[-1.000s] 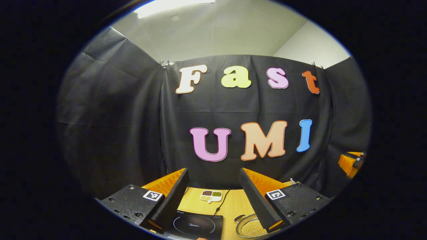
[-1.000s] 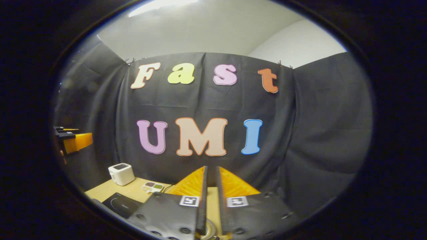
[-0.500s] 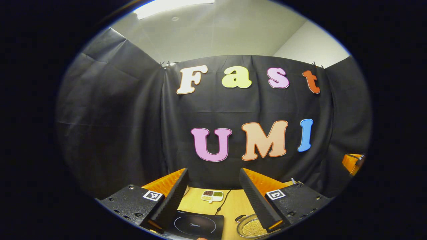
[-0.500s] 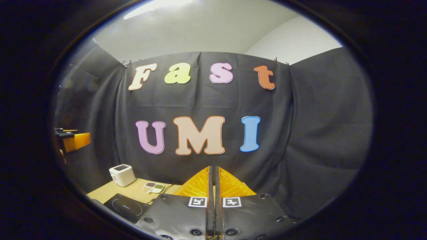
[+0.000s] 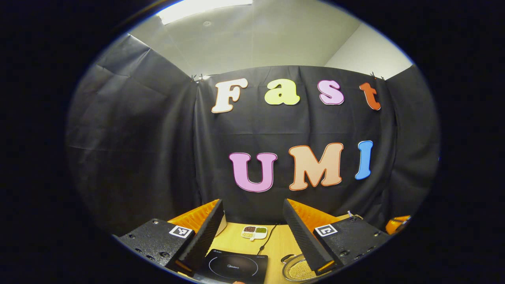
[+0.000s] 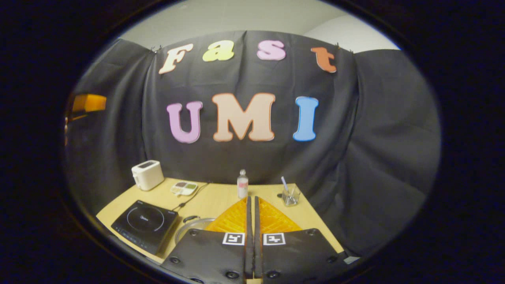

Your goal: First push the handle of the pot to place it horizontally, then grasp the pot with both hands and set it on the induction cooktop.

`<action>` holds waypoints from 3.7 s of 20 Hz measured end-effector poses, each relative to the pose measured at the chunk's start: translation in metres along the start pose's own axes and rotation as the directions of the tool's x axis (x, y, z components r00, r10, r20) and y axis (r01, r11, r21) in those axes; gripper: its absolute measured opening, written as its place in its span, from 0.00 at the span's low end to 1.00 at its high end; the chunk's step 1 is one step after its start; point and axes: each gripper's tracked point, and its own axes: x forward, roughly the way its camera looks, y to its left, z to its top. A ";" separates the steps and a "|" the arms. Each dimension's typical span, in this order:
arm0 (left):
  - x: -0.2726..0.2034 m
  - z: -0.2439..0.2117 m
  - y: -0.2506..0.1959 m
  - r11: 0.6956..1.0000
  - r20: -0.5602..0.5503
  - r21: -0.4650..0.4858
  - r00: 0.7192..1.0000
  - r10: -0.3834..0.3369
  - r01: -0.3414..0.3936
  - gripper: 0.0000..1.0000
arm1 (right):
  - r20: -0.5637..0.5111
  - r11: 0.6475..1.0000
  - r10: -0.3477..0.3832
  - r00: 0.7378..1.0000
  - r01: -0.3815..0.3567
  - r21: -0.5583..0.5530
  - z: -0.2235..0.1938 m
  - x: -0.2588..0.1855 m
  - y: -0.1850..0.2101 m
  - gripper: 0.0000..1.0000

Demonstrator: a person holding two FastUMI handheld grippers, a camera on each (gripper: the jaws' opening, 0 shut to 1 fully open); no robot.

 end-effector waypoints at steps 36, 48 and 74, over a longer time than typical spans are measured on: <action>0.012 -0.038 0.078 0.976 -0.084 0.015 0.972 0.218 -0.217 0.99 | -0.598 0.970 0.075 0.798 -0.197 -0.141 -0.286 0.048 -0.009 0.02; 0.007 -0.042 0.106 0.958 -0.095 0.050 0.953 0.287 -0.284 0.99 | -0.589 0.969 0.041 0.807 -0.175 -0.172 -0.277 0.097 -0.027 0.02; 0.041 -0.098 0.043 0.994 -0.228 -0.045 0.970 0.086 -0.098 0.99 | -0.460 0.985 0.068 0.885 -0.132 -0.108 -0.215 0.102 -0.036 0.04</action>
